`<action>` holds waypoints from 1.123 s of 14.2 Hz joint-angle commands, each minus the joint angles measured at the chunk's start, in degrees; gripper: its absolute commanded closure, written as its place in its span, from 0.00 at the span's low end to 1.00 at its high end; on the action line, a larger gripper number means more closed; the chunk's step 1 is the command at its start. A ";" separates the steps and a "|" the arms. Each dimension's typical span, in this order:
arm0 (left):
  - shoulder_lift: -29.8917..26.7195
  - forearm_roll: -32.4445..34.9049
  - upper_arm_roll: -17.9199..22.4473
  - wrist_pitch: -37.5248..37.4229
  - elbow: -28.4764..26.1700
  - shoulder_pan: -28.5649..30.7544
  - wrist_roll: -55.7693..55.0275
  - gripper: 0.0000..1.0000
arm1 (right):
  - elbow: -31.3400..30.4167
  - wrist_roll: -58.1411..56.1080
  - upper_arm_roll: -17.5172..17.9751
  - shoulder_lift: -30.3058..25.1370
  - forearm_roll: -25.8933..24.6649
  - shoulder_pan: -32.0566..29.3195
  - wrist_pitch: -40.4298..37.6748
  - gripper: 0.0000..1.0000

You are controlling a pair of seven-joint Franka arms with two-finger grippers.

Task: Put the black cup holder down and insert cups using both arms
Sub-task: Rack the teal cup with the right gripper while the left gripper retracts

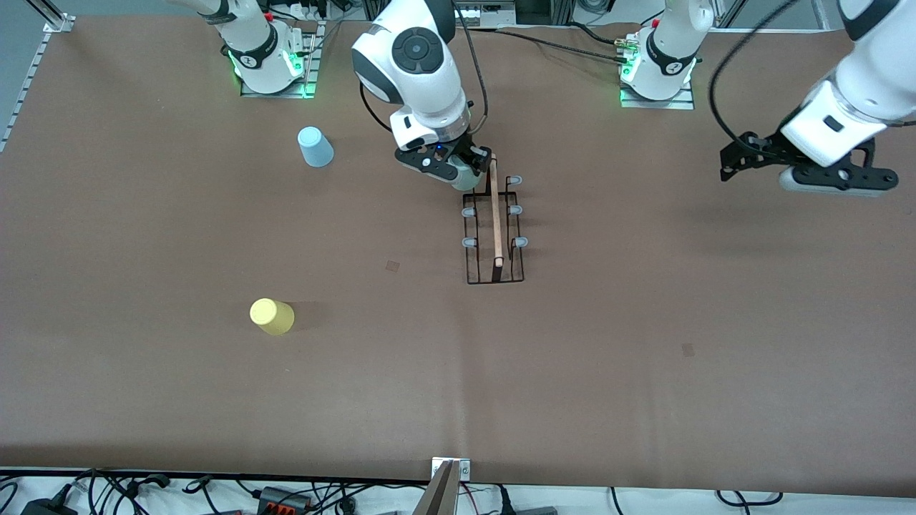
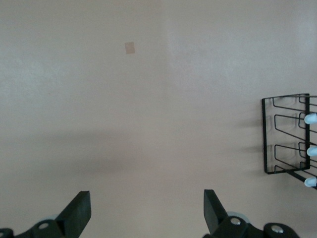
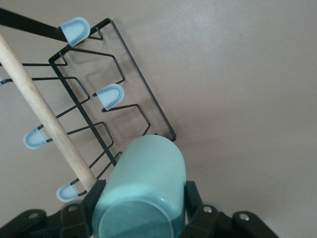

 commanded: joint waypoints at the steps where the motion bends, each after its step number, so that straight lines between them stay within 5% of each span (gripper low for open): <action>1: -0.18 -0.74 1.43 -0.29 1.22 -1.02 0.22 0.00 | 1.32 1.63 0.26 1.94 -1.76 0.63 0.43 0.75; 2: -0.19 -0.56 1.43 -0.47 1.66 -1.28 0.39 0.00 | 1.32 1.63 0.26 2.20 -1.77 0.54 0.52 0.75; 4: -0.45 5.11 1.96 -1.34 1.84 -4.53 0.48 0.00 | 1.41 1.63 0.26 2.82 -1.68 0.63 1.48 0.54; 6: -0.80 7.35 1.87 -3.35 2.37 -4.45 0.92 0.00 | 1.49 1.63 0.26 3.00 -1.59 0.54 1.75 0.02; 12: -0.72 7.26 1.69 -7.06 3.33 -3.93 0.22 0.00 | 1.41 -0.65 0.26 -0.51 -1.59 -3.93 -2.28 0.00; 16: -0.54 7.17 1.70 -7.15 3.42 -3.84 0.39 0.00 | -0.26 -18.88 -0.26 -4.12 -1.85 -14.54 -11.32 0.00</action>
